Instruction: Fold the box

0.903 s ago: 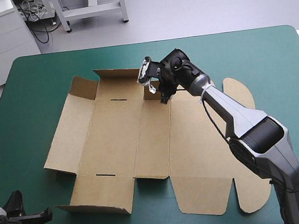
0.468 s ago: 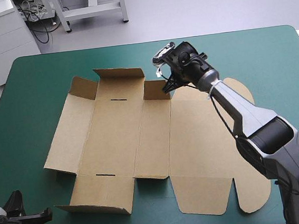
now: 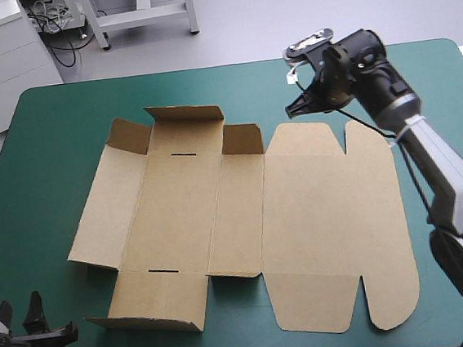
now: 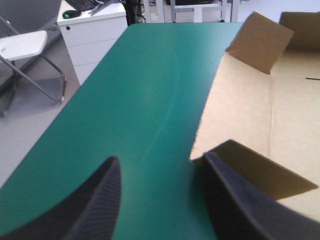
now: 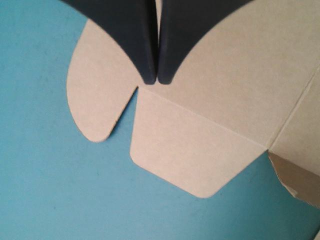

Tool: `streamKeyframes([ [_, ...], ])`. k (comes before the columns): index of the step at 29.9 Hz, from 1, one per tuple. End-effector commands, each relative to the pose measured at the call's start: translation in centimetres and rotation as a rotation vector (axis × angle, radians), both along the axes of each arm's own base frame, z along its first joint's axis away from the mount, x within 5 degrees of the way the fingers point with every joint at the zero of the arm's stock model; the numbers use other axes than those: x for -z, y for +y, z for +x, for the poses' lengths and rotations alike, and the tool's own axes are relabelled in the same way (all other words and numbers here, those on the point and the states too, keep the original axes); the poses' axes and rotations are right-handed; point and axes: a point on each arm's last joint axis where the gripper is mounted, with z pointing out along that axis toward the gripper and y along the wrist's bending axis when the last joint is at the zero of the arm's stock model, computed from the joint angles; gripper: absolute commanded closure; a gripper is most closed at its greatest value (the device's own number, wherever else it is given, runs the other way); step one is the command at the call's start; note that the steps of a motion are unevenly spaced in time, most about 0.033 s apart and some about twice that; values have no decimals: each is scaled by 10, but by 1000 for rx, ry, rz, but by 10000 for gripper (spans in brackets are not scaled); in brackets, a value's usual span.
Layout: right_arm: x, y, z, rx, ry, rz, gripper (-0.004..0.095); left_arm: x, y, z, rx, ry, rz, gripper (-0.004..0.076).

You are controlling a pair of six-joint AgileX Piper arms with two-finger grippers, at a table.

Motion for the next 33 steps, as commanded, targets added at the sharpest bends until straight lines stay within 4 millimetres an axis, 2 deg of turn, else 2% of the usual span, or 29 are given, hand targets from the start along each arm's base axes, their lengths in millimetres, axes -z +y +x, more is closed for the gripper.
streamKeyframes([
  [1,-31,-34,-39,46,-60,17,930,-20,4,-4,-22,-126,104,213],
  [6,-22,-65,-88,77,-80,29,930,-43,7,3,-40,-118,152,211],
  [10,-18,-78,-132,75,-162,79,930,-71,5,20,-23,-123,160,211],
  [14,1,-90,-174,86,-181,106,930,-100,6,46,-20,-73,163,211],
  [19,27,-102,-216,91,-190,116,930,-126,8,93,-22,61,184,211],
  [24,46,-109,-249,95,-206,153,930,-137,11,138,-23,219,228,211],
  [28,53,-111,-268,83,-224,217,931,-143,10,173,1,303,212,211],
  [33,59,-115,-285,76,-258,235,930,-142,7,204,80,349,172,211],
])
